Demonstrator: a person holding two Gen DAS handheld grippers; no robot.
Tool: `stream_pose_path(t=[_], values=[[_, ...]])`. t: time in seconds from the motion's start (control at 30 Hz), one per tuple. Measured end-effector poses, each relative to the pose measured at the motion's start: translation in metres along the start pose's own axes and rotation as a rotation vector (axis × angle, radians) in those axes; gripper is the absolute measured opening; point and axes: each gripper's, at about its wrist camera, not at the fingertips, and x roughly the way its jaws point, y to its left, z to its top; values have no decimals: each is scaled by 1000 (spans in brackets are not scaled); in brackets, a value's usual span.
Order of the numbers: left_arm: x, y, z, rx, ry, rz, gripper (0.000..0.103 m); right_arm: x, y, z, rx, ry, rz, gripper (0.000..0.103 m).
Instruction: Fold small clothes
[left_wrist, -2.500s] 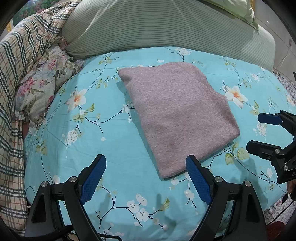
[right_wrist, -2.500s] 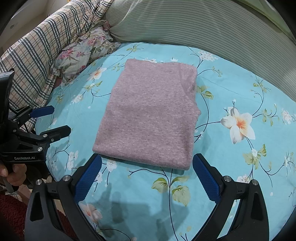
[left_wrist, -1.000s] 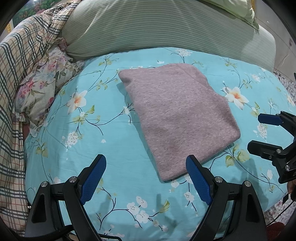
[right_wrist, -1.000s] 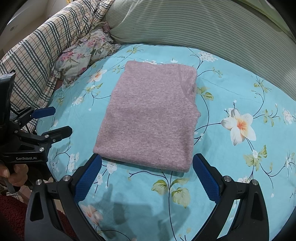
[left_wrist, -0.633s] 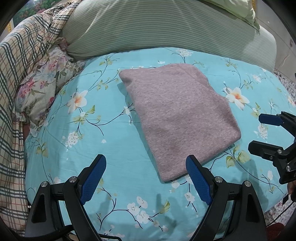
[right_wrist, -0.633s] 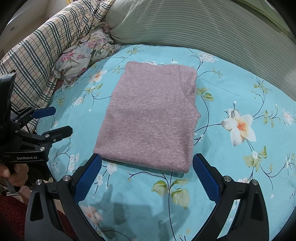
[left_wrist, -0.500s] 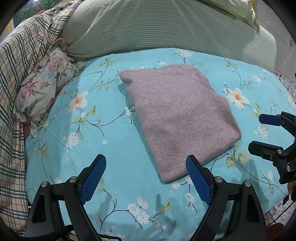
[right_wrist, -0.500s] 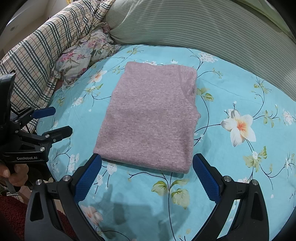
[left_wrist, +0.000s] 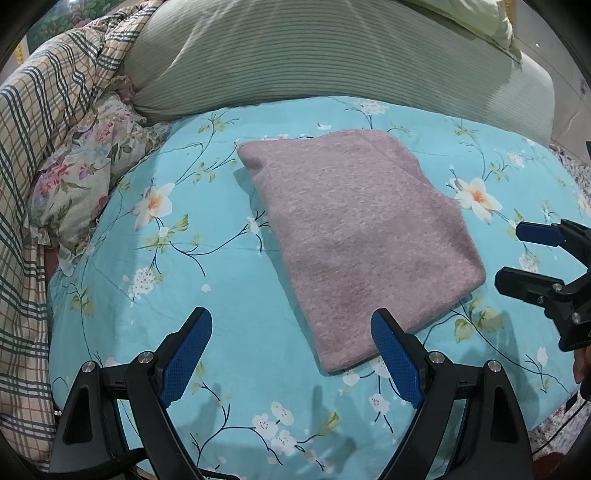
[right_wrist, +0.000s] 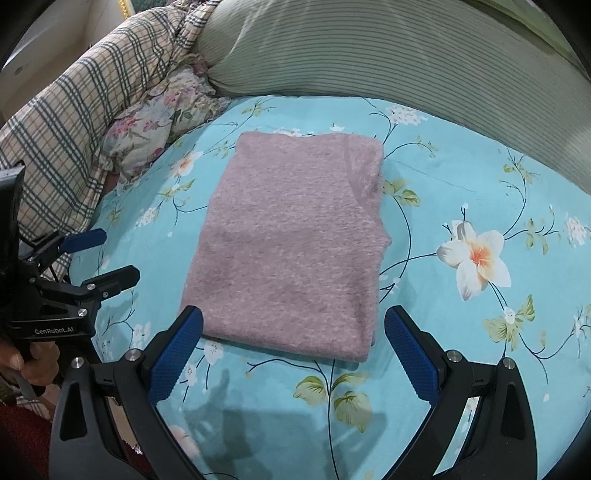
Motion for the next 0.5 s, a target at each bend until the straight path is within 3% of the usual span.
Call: stream_pose_path(t=[0.5], values=[[13,6,7,-45,36,1,89,12,-7,2,45,6,9,99]])
